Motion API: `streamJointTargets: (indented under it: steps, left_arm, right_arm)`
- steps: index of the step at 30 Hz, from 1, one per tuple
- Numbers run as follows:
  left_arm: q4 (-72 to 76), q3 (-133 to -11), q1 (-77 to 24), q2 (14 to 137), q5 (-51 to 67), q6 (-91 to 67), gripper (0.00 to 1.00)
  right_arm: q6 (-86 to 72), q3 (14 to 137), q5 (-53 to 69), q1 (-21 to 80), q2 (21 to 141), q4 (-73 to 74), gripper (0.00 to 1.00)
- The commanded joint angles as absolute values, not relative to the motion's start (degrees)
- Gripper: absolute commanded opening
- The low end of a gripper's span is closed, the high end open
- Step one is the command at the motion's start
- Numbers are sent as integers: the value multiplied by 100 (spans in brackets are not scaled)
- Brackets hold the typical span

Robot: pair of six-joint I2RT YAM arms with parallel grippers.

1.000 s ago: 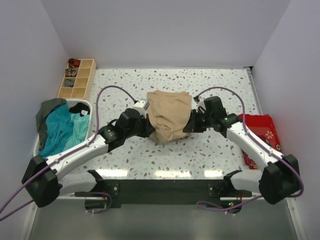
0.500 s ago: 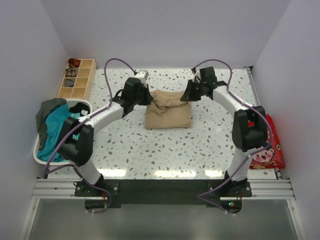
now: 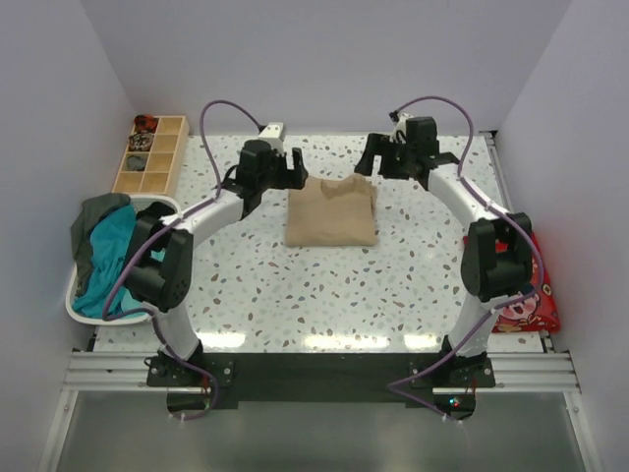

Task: Fold and stack the t-shirts
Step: Fold the long partially folded tshirt into a neat square, then smooth out wrinkles on the folded tshirt

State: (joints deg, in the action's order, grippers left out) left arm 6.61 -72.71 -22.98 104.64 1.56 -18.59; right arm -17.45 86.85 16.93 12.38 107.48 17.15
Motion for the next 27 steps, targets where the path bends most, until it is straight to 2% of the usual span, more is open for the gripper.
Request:
streamJointTargets:
  steps: [1, 4, 8, 20, 27]
  left_arm:
    - [1423, -6970, -2276, 9923, 711, -1854, 90]
    - [1931, -6715, -2276, 10010, 1343, -2100, 90]
    - [2100, -7109, -2285, 10720, 2239, -2276, 88]
    - [2856, -7488, -2162, 11724, 2321, -2391, 88]
    - [2725, -7620, -1907, 12269, 2311, -2355, 88]
  right_arm:
    - [-1810, 8561, 2310, 1336, 10432, 1390, 90]
    - [-2100, 8665, 2873, 1397, 10826, 1275, 86]
    - [-2390, 9034, 3374, 1397, 11591, 1108, 81]
    - [-2119, 10317, 3059, 1389, 12866, 1318, 82]
    - [-2022, 10888, 2734, 1319, 13403, 1712, 84]
